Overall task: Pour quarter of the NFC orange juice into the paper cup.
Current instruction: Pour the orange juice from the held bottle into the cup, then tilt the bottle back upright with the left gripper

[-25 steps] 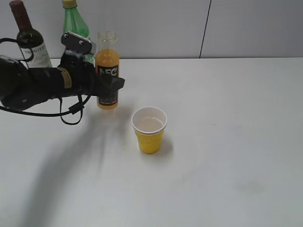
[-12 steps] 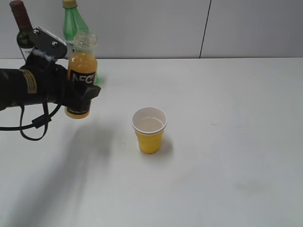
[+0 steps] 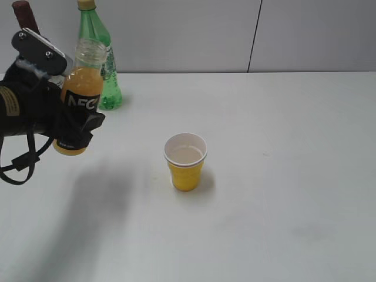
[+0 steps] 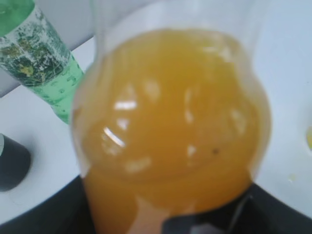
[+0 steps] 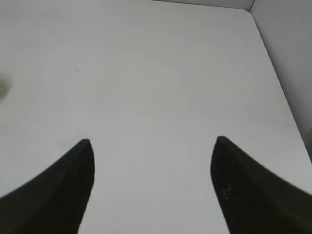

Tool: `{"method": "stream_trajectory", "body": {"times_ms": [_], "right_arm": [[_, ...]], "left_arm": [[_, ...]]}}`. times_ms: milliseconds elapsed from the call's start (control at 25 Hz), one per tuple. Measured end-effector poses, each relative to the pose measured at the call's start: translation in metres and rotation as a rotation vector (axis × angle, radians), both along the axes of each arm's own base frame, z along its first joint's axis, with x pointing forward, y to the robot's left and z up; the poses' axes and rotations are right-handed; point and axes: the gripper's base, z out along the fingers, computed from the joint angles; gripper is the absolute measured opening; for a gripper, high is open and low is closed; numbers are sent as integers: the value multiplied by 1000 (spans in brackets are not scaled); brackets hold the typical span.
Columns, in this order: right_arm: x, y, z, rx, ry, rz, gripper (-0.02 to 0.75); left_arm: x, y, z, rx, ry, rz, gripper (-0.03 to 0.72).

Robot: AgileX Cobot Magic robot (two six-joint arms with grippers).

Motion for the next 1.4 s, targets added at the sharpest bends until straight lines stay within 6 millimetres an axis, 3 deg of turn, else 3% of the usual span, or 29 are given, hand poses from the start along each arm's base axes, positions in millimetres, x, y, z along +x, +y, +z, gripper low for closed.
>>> {"method": "stream_trajectory", "body": {"times_ms": [1000,1400], "right_arm": [[0,0,0,3,0,2,592],[0,0,0,3,0,2,592]], "left_arm": [[-2,-5,4,179,-85,-128,450],[13,-12,-14,259,-82,-189,450]]}}
